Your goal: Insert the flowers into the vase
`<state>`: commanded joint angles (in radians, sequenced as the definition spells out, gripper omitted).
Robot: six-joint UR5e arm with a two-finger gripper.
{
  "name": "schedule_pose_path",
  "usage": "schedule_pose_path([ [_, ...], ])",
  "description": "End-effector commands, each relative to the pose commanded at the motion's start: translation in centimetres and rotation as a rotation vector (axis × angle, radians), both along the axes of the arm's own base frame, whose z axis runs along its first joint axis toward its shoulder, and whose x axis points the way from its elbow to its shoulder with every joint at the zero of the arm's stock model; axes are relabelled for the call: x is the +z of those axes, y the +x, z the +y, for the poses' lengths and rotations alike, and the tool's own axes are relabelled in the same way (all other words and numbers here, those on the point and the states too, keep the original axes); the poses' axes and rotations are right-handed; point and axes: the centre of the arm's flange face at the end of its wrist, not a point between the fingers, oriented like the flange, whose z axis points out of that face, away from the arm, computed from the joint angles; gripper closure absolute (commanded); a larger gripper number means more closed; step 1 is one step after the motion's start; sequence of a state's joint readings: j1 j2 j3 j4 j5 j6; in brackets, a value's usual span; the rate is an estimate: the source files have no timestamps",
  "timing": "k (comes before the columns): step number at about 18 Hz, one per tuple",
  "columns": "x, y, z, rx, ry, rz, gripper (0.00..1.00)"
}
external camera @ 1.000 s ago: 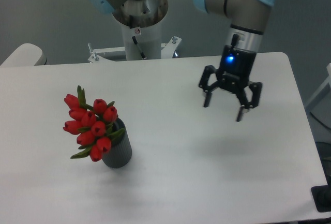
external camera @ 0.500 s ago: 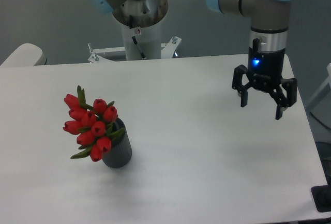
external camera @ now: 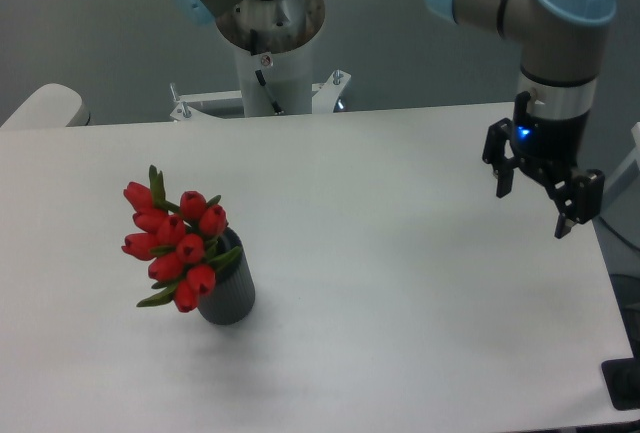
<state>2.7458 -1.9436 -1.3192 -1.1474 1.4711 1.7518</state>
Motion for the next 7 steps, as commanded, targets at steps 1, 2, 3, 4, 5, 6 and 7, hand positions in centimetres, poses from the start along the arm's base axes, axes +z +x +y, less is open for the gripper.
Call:
schedule_pose_path([
  [1,-0.1,0.2,0.2,-0.005,-0.002,-0.004,0.00],
  [2,-0.3,0.8,1.0,-0.017,-0.003,-0.007,0.00],
  [3,-0.2,1.2,1.5,-0.028,-0.002,-0.004,0.00],
  [4,-0.2,1.3,1.7,-0.029,-0.001,-0.005,0.00],
  [5,0.0,1.3,1.7,-0.029,0.000,-0.002,0.00],
  [6,-0.1,1.6,2.1,-0.037,0.000,-0.002,0.00],
  [7,-0.1,1.6,2.2,-0.038,-0.001,-0.003,0.00],
])
